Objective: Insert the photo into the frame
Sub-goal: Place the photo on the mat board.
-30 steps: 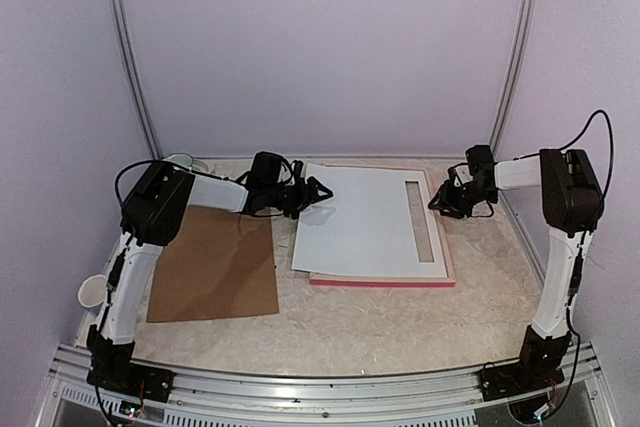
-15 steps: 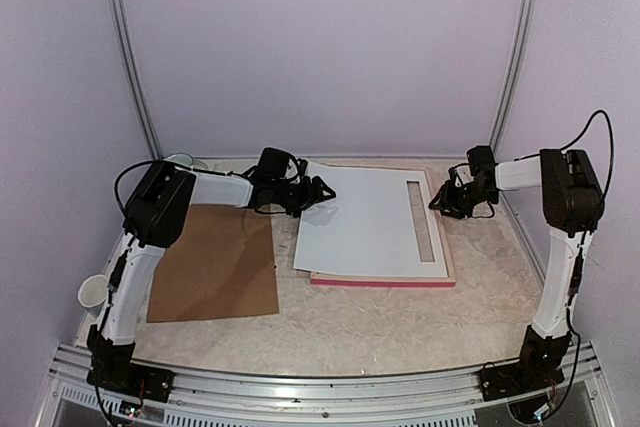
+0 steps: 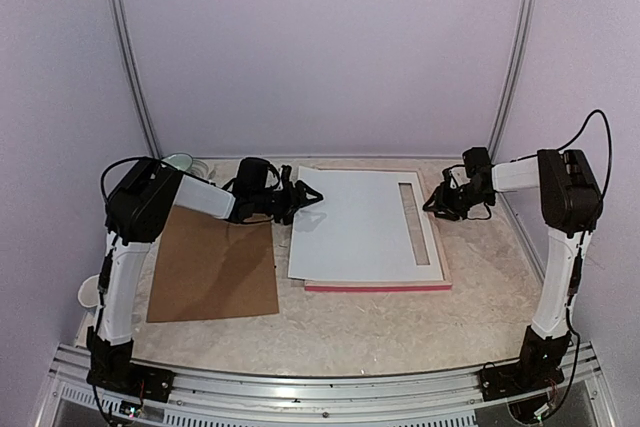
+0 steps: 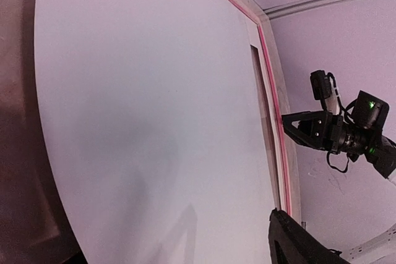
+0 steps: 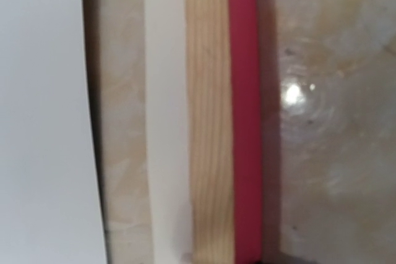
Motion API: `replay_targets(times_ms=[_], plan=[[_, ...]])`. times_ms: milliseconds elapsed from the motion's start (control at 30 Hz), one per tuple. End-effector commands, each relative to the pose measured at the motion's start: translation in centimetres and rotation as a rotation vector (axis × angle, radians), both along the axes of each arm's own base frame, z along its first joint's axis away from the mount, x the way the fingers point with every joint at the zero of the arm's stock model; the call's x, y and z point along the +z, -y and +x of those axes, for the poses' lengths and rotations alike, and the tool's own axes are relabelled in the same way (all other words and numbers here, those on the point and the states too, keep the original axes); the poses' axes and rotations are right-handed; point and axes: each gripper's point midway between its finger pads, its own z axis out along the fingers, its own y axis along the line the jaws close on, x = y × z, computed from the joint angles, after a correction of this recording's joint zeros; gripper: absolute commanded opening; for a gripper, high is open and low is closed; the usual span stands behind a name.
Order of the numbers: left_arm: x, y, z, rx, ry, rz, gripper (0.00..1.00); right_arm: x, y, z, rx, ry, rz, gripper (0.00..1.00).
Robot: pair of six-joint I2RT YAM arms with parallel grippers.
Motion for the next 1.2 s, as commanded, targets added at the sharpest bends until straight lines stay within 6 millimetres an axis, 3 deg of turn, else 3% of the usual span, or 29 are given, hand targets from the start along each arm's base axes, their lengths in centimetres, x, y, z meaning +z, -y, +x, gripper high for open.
replay_targets(times_ms=[0, 600, 967, 1167], plan=[[4.9, 1.3, -0.9, -0.096, 0.057, -0.205, 0.71, -1.2, -0.9, -0.9, 0.036, -0.031, 0.017, 0.37], [4.5, 0.9, -1.3, -0.083, -0.008, -0.233, 0.28, -1.0, -1.0, -0.9, 0.042, -0.033, 0.015, 0.37], [6.3, 2.0, -1.3, -0.086, -0.040, -0.350, 0.12, -1.1, -1.0, -1.0, 0.048, -0.035, 0.013, 0.37], [7.7, 2.2, -1.4, -0.071, -0.058, -0.458, 0.09, -1.1, -1.0, -1.0, 0.050, -0.036, 0.016, 0.37]])
